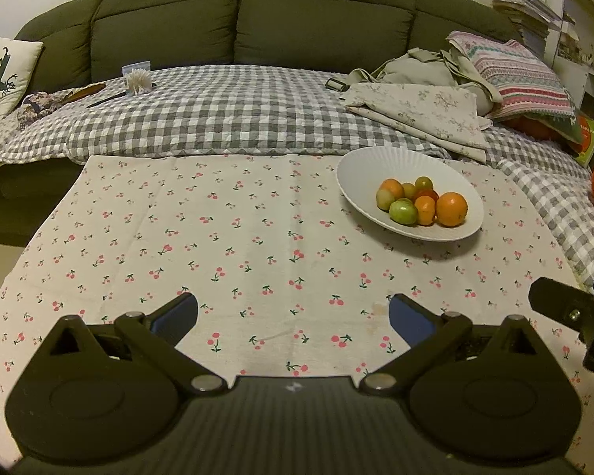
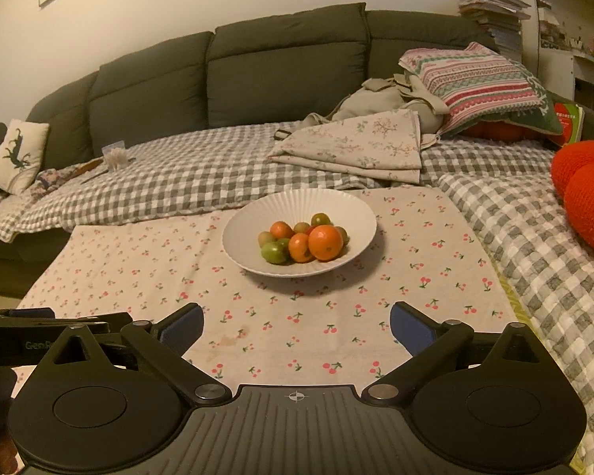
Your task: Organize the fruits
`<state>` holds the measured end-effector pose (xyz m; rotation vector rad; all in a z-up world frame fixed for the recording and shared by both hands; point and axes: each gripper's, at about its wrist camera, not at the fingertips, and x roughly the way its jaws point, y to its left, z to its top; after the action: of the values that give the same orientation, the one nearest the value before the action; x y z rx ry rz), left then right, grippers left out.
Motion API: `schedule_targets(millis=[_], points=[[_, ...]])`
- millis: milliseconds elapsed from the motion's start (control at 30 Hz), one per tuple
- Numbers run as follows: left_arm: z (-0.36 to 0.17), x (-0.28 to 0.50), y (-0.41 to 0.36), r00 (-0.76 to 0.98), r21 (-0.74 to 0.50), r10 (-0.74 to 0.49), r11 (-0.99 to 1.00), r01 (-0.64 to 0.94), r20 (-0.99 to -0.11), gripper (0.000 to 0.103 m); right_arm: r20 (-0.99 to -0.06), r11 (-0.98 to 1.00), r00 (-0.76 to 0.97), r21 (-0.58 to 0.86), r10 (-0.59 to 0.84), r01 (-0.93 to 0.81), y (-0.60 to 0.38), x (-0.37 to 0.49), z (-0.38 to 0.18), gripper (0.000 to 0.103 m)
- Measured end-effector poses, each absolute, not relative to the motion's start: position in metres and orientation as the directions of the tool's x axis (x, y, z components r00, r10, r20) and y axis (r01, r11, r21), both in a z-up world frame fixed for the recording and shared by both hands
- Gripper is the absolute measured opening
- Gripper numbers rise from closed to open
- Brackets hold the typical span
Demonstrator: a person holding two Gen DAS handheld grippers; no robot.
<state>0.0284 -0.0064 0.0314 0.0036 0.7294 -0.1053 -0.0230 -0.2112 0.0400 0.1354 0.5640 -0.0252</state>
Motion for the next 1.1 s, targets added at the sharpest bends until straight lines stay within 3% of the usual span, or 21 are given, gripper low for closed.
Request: schedule_targets(millis=[1100], points=[[0.0325, 0.0263, -0.0075, 0.752, -0.042, -0.103, 0.994, 0.101, -0.651, 0.102, -0.545, 0.993, 0.838, 0.11, 0.018, 0.05, -0.2088, -0.0206, 0.0372, 0.103]])
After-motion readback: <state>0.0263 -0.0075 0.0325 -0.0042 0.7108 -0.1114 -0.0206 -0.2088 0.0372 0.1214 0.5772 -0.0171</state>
